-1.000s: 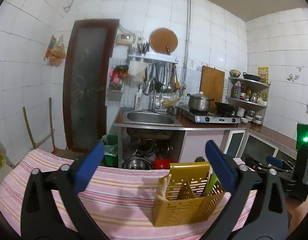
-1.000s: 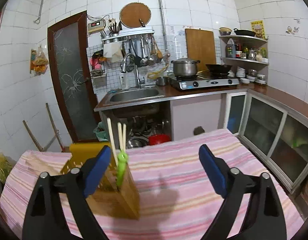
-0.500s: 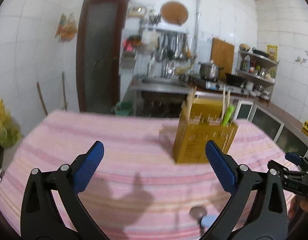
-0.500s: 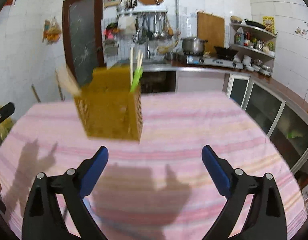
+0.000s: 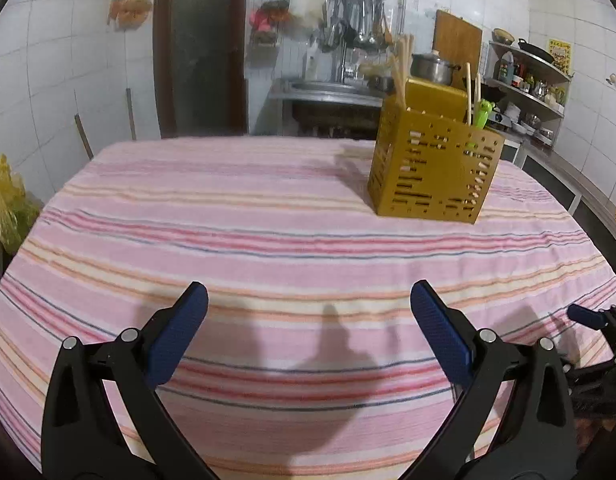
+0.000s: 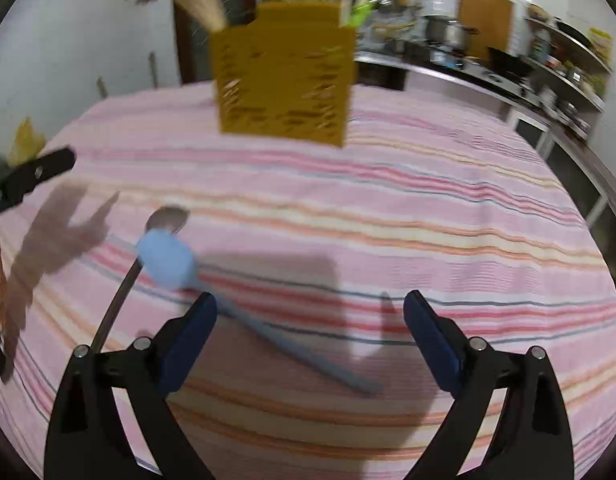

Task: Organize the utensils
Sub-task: 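Move both open tools back toward the spoon and blue spatula, then close the right tool on the blue spatula while the left tool grasps the metal spoon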

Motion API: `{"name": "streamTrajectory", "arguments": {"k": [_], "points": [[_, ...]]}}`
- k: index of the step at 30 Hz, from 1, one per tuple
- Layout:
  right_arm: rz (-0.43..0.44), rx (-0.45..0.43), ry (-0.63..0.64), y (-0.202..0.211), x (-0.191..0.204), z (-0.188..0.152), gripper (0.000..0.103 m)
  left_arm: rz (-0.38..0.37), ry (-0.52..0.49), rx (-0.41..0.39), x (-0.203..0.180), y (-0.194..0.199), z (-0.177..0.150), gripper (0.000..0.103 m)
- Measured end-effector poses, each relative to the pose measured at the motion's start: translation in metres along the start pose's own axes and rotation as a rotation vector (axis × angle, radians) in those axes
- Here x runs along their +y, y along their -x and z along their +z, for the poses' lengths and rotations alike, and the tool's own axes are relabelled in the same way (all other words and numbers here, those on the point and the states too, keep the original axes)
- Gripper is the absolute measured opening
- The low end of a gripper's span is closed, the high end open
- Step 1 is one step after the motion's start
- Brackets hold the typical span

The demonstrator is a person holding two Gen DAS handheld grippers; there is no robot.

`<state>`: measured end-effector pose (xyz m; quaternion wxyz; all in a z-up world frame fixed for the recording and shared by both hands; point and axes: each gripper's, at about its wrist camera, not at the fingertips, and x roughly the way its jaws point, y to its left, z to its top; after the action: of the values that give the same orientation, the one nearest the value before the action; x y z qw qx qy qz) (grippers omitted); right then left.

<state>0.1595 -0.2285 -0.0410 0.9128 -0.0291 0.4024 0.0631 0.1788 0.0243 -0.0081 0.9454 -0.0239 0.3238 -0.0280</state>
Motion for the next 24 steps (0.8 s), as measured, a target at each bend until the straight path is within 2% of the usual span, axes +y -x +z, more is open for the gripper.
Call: {"name": "streamTrajectory", "arguments": {"k": [4,10,15,17,22,24], "points": [[0.034,0.046,0.059,-0.014,0.02,0.003,0.092,0.043,0.0,0.001,0.003,-0.002,-0.001,0.098],[0.053,0.061,0.061,-0.026,0.029,0.02,0.092,0.04,0.032,0.024,0.011,-0.008,0.003,0.098],[0.053,0.068,0.001,-0.035,0.026,0.034,0.092,0.034,0.027,0.042,0.006,-0.011,0.005,0.098],[0.068,0.062,0.019,-0.035,0.031,0.037,0.092,0.047,0.008,0.034,0.002,-0.011,0.005,0.098],[0.03,0.059,0.077,-0.038,0.037,0.04,0.092,0.056,0.017,0.048,0.006,-0.015,0.005,0.098],[0.075,0.063,0.061,-0.034,0.036,0.04,0.092,0.048,0.033,0.063,0.009,-0.017,0.005,0.098]]}}
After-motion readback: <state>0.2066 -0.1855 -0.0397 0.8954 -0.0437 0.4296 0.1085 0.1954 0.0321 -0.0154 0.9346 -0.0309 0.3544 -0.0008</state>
